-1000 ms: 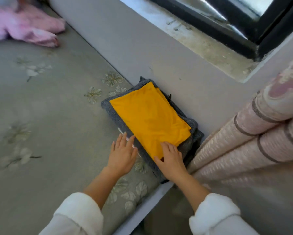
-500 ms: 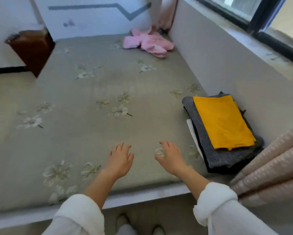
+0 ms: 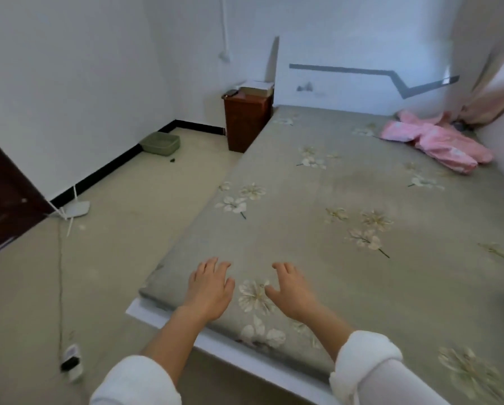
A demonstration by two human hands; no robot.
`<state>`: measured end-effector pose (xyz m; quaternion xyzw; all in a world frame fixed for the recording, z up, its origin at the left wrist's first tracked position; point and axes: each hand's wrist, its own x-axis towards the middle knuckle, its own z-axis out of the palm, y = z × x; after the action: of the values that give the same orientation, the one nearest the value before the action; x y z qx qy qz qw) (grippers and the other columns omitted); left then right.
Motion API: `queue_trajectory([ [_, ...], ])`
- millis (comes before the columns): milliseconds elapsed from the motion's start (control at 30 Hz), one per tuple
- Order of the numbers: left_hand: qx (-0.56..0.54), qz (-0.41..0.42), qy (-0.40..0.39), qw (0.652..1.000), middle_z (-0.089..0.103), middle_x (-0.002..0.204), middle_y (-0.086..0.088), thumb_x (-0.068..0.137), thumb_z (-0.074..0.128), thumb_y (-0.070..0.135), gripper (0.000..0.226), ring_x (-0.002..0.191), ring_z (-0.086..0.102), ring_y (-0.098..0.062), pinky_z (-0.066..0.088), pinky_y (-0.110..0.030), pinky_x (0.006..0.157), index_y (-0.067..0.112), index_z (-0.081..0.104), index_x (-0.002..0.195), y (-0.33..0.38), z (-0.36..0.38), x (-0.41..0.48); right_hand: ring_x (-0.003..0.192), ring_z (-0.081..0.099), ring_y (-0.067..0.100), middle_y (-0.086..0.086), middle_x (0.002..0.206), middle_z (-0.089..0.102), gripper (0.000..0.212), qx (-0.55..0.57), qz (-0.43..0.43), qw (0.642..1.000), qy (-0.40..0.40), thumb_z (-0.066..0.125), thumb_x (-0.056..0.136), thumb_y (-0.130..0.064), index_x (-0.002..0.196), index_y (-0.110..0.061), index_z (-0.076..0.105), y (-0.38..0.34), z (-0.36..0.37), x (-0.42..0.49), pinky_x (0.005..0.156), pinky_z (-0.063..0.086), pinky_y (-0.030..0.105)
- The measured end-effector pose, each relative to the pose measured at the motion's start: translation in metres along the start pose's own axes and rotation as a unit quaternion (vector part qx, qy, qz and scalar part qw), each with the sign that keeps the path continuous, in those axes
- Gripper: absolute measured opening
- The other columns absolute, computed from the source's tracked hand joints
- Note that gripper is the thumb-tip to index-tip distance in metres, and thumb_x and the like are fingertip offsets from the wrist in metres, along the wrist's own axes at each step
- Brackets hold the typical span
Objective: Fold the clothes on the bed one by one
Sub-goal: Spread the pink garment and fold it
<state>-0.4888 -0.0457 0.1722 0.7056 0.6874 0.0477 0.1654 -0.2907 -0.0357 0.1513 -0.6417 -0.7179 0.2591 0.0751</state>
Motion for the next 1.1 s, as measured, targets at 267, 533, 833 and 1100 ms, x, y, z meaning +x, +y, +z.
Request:
queue_trajectory([
  [267,0.024,-0.104,0.037,0.994,0.026,0.154,-0.009,0.1,0.033,0.034,0.046,0.142,0.019,-0.024,0.022,-0.041,0.113,0.02,0.035,0.144,-0.195,-0.095,0.011,0.136,0.031,0.026,0.005,0.15,0.032,0.062,-0.012,-0.1,0.994,-0.05,0.048,0.095,-0.043,0.147,-0.017,0.026,-0.191,0.062,0.09,0.111,0.029,0.042],
  [533,0.032,-0.12,0.07,0.99,0.027,0.154,-0.005,0.1,0.033,0.034,0.045,0.141,0.019,-0.022,0.021,-0.04,0.111,0.021,0.036,0.143,-0.314,-0.15,0.085,0.134,0.033,0.026,0.007,0.145,0.037,0.062,-0.05,-0.139,0.989,-0.03,0.049,0.094,-0.042,0.146,-0.015,0.028,-0.298,0.079,0.215,0.108,0.031,0.041],
  [833,0.034,-0.076,0.06,0.995,0.029,0.152,-0.004,0.1,0.032,0.034,0.044,0.14,0.02,-0.019,0.022,-0.037,0.111,0.023,0.035,0.143,-0.426,-0.216,0.256,0.133,0.034,0.027,0.009,0.144,0.039,0.06,-0.051,-0.099,0.994,0.002,0.049,0.094,-0.04,0.144,-0.014,0.031,-0.39,0.078,0.408,0.107,0.033,0.04],
  [1100,0.052,-0.032,0.052,0.997,0.03,0.152,-0.003,0.1,0.032,0.033,0.043,0.14,0.021,-0.02,0.023,-0.039,0.11,0.024,0.037,0.142,-0.501,-0.274,0.395,0.133,0.036,0.025,0.007,0.144,0.039,0.059,-0.029,-0.052,0.998,0.019,0.048,0.094,-0.041,0.145,-0.015,0.03,-0.445,0.071,0.526,0.109,0.033,0.04],
])
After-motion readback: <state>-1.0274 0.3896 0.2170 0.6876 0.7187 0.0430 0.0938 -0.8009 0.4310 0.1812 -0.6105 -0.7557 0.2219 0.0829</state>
